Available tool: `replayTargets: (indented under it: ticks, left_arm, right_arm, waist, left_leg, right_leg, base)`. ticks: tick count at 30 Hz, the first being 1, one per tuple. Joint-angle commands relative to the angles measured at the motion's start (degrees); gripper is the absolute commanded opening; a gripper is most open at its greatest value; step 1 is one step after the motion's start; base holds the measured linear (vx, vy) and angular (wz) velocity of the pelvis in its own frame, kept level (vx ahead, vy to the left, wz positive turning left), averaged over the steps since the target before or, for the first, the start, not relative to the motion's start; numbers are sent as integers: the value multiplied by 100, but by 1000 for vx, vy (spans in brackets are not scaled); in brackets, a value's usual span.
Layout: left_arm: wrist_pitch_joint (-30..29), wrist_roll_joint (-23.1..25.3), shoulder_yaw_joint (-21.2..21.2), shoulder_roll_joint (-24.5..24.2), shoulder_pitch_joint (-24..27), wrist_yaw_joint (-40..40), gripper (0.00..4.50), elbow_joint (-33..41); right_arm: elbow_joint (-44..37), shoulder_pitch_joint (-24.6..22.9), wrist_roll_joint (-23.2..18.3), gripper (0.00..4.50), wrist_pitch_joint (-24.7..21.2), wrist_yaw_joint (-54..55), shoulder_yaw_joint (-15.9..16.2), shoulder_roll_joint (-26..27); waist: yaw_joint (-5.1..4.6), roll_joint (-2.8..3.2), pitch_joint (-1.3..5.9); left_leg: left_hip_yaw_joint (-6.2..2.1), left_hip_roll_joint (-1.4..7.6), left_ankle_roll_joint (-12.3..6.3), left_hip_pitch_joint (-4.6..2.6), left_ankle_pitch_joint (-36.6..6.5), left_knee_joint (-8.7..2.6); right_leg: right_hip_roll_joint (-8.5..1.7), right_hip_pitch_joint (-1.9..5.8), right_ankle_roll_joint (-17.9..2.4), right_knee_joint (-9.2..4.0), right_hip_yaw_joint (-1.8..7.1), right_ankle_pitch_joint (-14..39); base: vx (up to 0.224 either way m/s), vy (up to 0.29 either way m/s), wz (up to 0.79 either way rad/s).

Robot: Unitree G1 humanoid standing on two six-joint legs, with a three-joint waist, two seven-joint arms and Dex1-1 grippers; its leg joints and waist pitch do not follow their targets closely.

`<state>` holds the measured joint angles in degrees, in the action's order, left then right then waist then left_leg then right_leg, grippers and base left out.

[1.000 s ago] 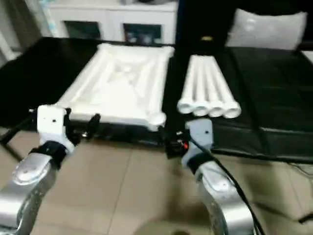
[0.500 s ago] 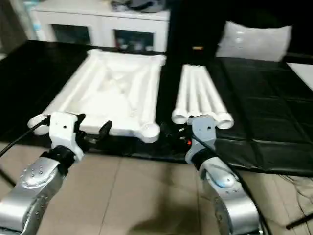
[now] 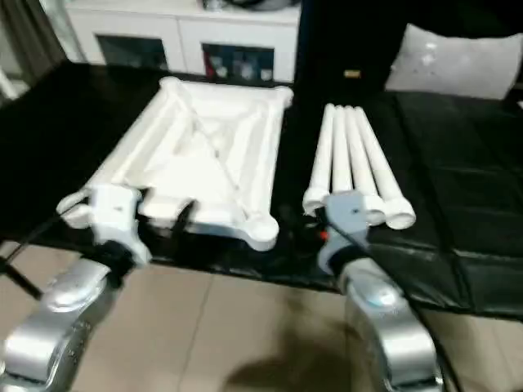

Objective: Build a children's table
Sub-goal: Move to table

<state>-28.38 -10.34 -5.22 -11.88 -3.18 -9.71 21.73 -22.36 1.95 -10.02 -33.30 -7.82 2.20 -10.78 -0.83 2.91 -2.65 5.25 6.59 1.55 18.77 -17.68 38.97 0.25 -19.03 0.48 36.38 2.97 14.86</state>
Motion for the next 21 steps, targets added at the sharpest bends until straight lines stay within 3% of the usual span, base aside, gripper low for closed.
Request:
replayTargets:
  ticks: [1,2,3,4,5,6,7,9,11,12,13,14,15,16,17,18,19,20,21]
  left_arm:
    - [-17,24,97,-91,-79,-55,443,-45]
    - [-25,20,103,-108,-103,-69,443,-54]
    - [-35,13,112,-114,-111,-77,443,-47]
    - [-38,4,116,-119,-121,-93,443,-45]
    - [-42,-6,116,-130,-121,-124,443,-40]
    - [-56,2,91,-169,-105,-180,443,-34]
    - [-56,2,91,-169,-105,-180,443,-34]
    - [-45,18,59,-186,-91,-213,443,-36]
    - [-47,19,51,-172,-107,-203,443,-45]
    - [-50,22,76,-140,-109,-160,443,-57]
    - [-55,28,103,-110,-113,-112,443,-77]
    - [-52,30,110,-106,-113,-102,443,-84]
    - [-36,44,138,-92,-114,-68,443,-114]
    - [-21,69,179,-74,-122,-23,443,-146]
    - [-10,70,216,-58,-128,1,443,-161]
    - [-4,72,244,-42,-138,8,443,-172]
    - [-3,72,248,-39,-142,9,443,-174]
    - [-14,83,314,-8,-160,82,443,-179]
    - [-47,30,417,54,-170,157,443,-175]
  right_arm:
    - [-49,52,-68,450,-49,-25,66,24]
    - [-56,48,-42,450,-30,-42,102,-3]
    - [-70,41,-22,450,-22,-48,119,-6]
    - [-77,44,-20,450,-30,-53,123,-2]
    - [-86,49,-15,450,-50,-65,133,-3]
    - [-98,57,2,450,-66,-83,163,-18]
    - [-98,57,2,450,-66,-83,163,-18]
    - [-106,72,50,450,-81,-84,183,-40]
    - [-85,96,127,450,-83,-81,219,-86]
    - [-54,108,112,450,-98,-70,201,-54]
    - [-19,135,115,450,-136,-56,186,-38]
    - [-10,142,115,450,-134,-58,187,-41]
    - [15,171,130,450,-103,-68,209,-66]
    - [36,202,155,450,-46,-73,237,-93]
    - [43,213,156,450,-15,-68,240,-91]
    - [48,220,154,450,2,-66,230,-82]
    - [50,222,153,450,4,-67,227,-80]
    - [43,233,149,450,-16,-71,229,-77]
    - [11,237,149,450,-40,-100,251,-72]
  waist:
    - [-20,72,133]
    - [-93,124,212]
    - [-62,67,267]
    - [-39,26,353]
    - [18,-30,398]
    - [15,-101,359]
    - [18,-112,328]
    - [-16,-100,250]
    - [-37,-89,224]
    - [-41,-86,213]
    - [-28,-66,217]
    - [-34,-99,201]
    - [-26,-131,214]
    - [-20,-111,216]
    - [-23,-149,220]
    - [-52,-145,256]
    - [-15,-264,229]
    - [-77,-153,230]
    - [-143,-156,206]
  left_leg:
    - [-17,470,788,-82,393,-655]
    - [-23,862,893,-455,404,-740]
    - [-71,522,318,-117,1253,-588]
    - [1,364,235,-22,2065,-456]
    - [47,296,180,54,2776,-382]
    - [59,256,222,176,2512,-417]
    - [62,266,257,196,2097,-473]
    - [55,370,355,137,526,-603]
    - [40,413,295,127,164,-661]
    - [45,432,261,108,100,-670]
    - [394,415,814,-270,-483,-509]
    - [447,299,948,-157,-715,-556]
    - [467,283,971,-146,-640,-555]
    - [482,306,963,-183,-662,-565]
    - [478,320,867,-171,-747,-574]
    - [535,291,791,-145,-730,-516]
    - [362,283,537,115,-697,-626]
    - [316,382,439,62,-916,-675]
    - [302,423,311,-18,-1151,-699]
  right_leg:
    - [-63,-53,-1095,-323,302,-152]
    - [-222,-466,-590,-82,11,151]
    - [-515,-147,-720,-165,18,-1187]
    - [-546,-6,-845,-132,55,-2180]
    - [-537,85,-919,-108,90,-3319]
    - [-527,177,-934,-113,135,-3653]
    - [-536,167,-918,-174,115,-3423]
    - [-595,114,-1059,-330,110,-1650]
    - [-625,110,-1144,-387,102,-777]
    - [-629,78,-1176,-411,97,-583]
    - [-205,-326,-839,-608,250,465]
    - [-61,-232,-633,-622,313,903]
    - [31,-267,-380,-611,383,830]
    - [65,-330,-272,-619,382,866]
    - [50,-344,-173,-605,368,896]
    - [48,-349,-150,-648,443,885]
    - [-188,-90,-288,-544,358,739]
    - [-340,-118,-386,-591,355,1313]
    - [-371,-118,-553,-632,321,1719]
  base:
    - [28,36,-61]
    - [25,35,-51]
    - [25,35,-51]
    - [0,0,0]
    - [0,0,0]
    - [0,0,0]
    - [0,0,0]
    - [-53,-24,6]
    - [0,0,0]
    - [0,0,0]
    - [-53,-15,-10]
    - [-28,-3,-38]
    - [-28,-3,-38]
    - [-18,3,-47]
    - [-36,2,-37]
    - [-36,2,-37]
    - [-45,-2,-25]
    - [0,0,0]
    - [0,0,0]
